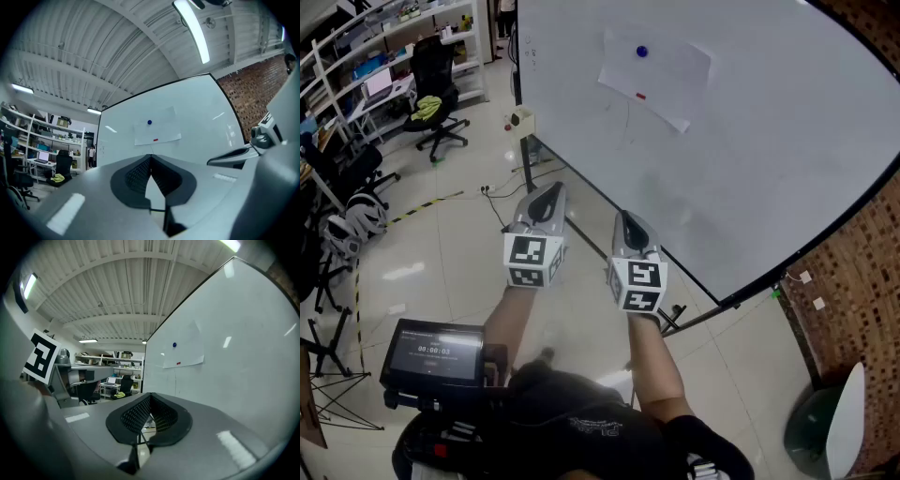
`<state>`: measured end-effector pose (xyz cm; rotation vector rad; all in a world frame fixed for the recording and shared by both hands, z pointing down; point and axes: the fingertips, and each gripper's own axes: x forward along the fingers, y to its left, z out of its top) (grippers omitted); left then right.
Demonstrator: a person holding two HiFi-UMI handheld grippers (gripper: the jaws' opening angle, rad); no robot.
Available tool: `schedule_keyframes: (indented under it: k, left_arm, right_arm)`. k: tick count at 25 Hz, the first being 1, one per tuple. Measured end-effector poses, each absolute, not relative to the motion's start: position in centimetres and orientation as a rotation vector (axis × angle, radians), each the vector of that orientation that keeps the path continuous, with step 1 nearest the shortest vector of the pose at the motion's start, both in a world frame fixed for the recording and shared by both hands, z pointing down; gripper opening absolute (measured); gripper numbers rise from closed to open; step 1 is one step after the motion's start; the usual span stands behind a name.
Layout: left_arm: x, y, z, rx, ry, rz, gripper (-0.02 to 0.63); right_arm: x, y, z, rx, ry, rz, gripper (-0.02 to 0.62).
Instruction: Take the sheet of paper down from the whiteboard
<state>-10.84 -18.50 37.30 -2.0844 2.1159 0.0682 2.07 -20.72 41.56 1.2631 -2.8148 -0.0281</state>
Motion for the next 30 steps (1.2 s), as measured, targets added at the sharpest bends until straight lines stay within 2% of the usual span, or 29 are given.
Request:
schedule_keyframes:
  k: [6, 11, 20, 30]
  left_arm:
    - [-10.3, -21.0, 36.6, -2.131, 2.045, 0.100, 0.002]
    - [-11.4, -29.3, 31.6, -2.197, 1.917, 0.195, 0.002]
    - [-11.3, -38.0, 25.3, -2.264, 1.681, 0.279, 0.002]
    - [-8.5, -45.7, 22.5, -2.319, 1.526, 0.282, 0.005]
  right_arm:
    - [2.2, -22.0, 41.6, 1.338, -2.790, -0.059, 0.014]
    - [0.3, -29.6, 36.8, 1.426, -2.784, -0.118, 0.014]
    - [-0.2, -35.6, 31.5, 1.649, -2.704, -0.231, 0.014]
    - [3.7, -40.6, 27.2, 1.861, -2.647, -0.265, 0.020]
